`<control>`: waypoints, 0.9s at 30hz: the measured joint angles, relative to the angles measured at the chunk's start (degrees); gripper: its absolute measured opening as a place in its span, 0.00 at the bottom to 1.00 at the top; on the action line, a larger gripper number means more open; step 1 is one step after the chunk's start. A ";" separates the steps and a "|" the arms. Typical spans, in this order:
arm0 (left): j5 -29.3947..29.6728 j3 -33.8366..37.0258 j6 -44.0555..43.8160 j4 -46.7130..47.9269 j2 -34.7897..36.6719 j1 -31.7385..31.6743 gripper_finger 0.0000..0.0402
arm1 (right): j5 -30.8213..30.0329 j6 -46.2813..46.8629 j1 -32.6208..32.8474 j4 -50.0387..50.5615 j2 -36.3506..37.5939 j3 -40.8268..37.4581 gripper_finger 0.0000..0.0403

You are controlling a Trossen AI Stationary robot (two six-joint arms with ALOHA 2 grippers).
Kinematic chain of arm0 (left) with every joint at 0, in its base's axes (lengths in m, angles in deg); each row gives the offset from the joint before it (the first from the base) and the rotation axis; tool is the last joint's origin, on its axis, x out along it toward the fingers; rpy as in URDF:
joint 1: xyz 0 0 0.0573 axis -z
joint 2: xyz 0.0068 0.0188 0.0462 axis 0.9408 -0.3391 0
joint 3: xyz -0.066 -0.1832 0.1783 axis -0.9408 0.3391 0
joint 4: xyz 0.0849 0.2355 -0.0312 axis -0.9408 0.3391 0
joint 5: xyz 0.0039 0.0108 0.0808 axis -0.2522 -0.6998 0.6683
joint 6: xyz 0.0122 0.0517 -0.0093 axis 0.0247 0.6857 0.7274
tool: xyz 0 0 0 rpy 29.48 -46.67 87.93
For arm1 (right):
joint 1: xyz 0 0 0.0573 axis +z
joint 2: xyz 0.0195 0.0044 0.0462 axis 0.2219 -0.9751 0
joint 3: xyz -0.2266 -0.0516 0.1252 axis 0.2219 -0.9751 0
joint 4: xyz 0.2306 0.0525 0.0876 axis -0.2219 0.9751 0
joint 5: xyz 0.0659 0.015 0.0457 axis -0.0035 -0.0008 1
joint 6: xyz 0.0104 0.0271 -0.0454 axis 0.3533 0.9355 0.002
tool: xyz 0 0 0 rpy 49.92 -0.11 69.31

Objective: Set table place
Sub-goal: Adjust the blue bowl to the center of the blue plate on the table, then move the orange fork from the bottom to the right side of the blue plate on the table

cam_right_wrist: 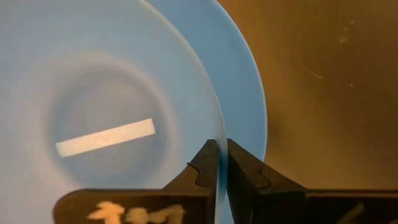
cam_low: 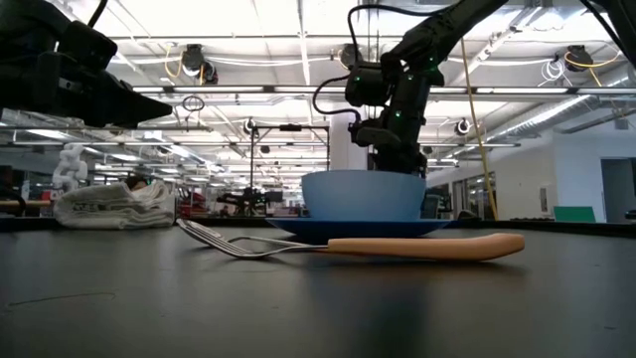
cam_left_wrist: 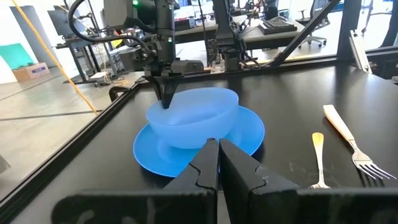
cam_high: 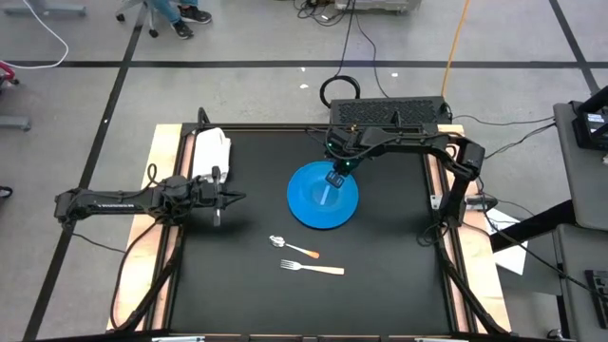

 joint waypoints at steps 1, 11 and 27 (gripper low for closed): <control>0.00 0.00 0.00 0.00 -0.01 -0.01 0.05 | -0.07 -0.01 0.12 -0.29 -0.02 -0.04 0.03; 0.04 0.00 0.22 0.02 0.01 0.01 0.05 | -0.45 0.33 1.62 -1.95 -0.23 -0.14 0.21; 0.04 0.00 0.45 0.08 0.01 0.01 0.05 | -0.25 0.08 2.01 -2.30 6.41 -0.14 0.38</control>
